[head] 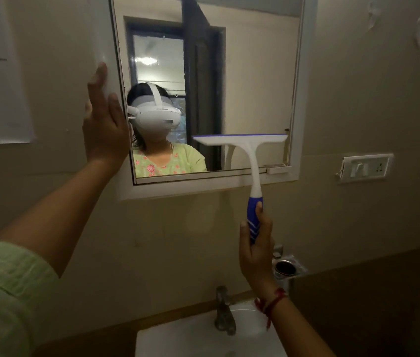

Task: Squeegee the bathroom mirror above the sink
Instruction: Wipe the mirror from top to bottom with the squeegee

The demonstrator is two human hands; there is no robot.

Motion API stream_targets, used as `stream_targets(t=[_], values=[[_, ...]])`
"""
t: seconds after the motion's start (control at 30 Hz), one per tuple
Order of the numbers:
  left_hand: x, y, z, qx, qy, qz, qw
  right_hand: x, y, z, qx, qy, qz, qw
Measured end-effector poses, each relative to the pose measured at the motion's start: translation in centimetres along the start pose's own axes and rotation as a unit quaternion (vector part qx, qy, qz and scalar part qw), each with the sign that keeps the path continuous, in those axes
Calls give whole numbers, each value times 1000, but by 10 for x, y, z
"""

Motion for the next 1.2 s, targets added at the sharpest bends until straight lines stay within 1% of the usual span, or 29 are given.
stream_targets(t=[0.23, 0.33, 0.43, 0.53, 0.63, 0.73, 0.87, 0.97, 1.1, 1.2], values=[[-1, 1, 1, 1, -2, 0, 1000, -6, 44, -24, 39, 50, 3, 998], [-2, 0, 0, 2, -5, -4, 1000, -9, 45, -20, 47, 27, -1, 999], [-2, 1, -2, 8, -8, -7, 1000, -8, 24, -5, 29, -6, -15, 999], [-1, 1, 0, 2, -10, -6, 1000, -5, 13, 8, 8, -15, -26, 1000], [-1, 1, 2, -2, -10, -8, 1000, -4, 21, 3, 18, -10, -32, 999], [-2, 1, -1, 10, -9, -12, 1000, -2, 39, -9, 35, 8, -13, 999], [-2, 1, -1, 8, -8, -13, 1000, 5, 57, -4, 8, 55, 37, 998], [-2, 0, 0, 4, -8, -10, 1000, 6, 43, 8, -7, 48, 33, 998], [-3, 1, -2, 10, -10, -9, 1000, 5, 21, 19, -19, 5, 22, 1000], [-3, 1, -1, 2, -15, -6, 1000, 6, 24, 19, -13, 15, 27, 999]])
Point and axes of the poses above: each hand's wrist, its own y-axis away from the middle knuckle, its own x-axis out of the palm, z = x × y, the point moved 9 cm from there along -y, towards the middle knuckle, and after that the axes turned 8 degrees about z, right-handed, at the moved point
